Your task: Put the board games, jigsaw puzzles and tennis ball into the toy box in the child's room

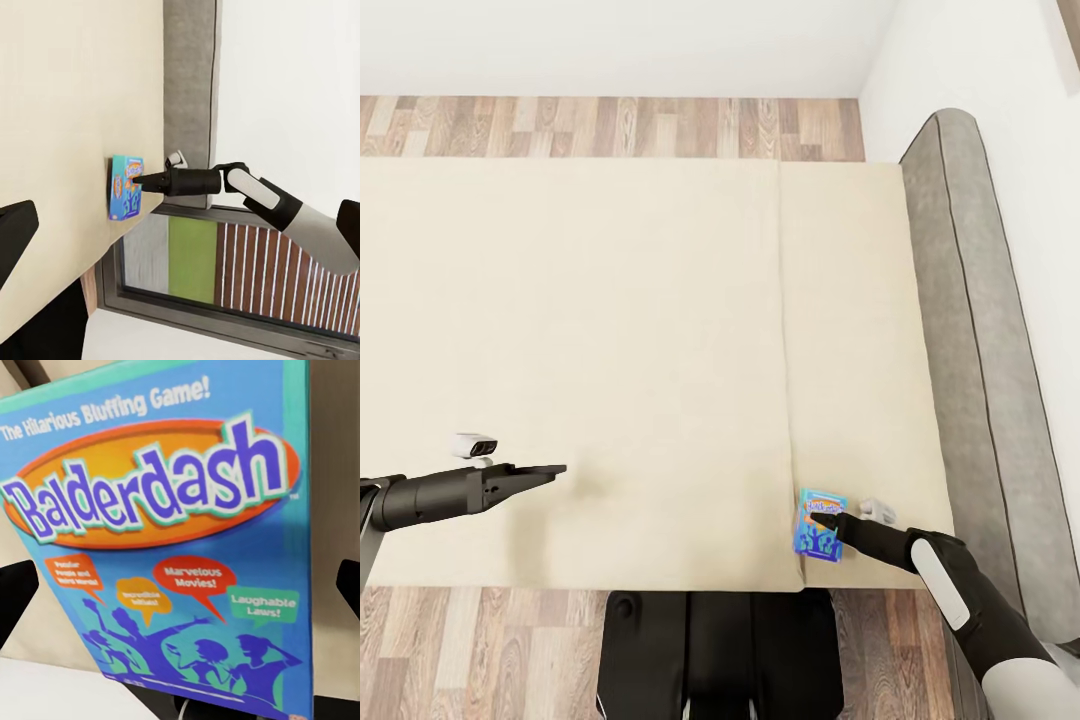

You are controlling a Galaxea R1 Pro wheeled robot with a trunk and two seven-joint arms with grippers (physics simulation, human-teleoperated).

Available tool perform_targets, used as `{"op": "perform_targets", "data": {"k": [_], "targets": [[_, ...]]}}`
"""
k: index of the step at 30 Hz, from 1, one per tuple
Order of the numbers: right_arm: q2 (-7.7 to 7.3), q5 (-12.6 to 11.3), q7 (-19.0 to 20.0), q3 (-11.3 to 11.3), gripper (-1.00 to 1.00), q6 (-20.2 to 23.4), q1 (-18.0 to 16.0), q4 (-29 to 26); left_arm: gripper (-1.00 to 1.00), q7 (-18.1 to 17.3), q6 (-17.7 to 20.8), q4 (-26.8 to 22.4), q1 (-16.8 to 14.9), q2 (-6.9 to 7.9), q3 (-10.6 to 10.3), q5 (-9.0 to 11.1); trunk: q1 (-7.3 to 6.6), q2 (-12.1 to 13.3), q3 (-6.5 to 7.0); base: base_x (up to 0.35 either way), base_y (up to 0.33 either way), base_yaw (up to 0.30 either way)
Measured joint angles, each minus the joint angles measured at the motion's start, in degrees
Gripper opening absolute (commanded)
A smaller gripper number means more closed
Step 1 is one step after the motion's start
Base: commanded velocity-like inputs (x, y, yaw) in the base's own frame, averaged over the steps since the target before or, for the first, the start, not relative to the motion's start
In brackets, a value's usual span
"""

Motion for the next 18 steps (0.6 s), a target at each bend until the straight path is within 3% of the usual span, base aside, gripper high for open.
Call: {"op": "perform_targets", "data": {"k": [18], "targets": [[0.0, 0.0, 0.0, 0.0, 1.0, 0.0, 0.0, 0.0, 1.0, 0.0, 0.0, 0.0, 0.0, 0.0, 0.0, 0.0, 0.0, 0.0, -0.42, 0.0, 0.0, 0.0]]}}
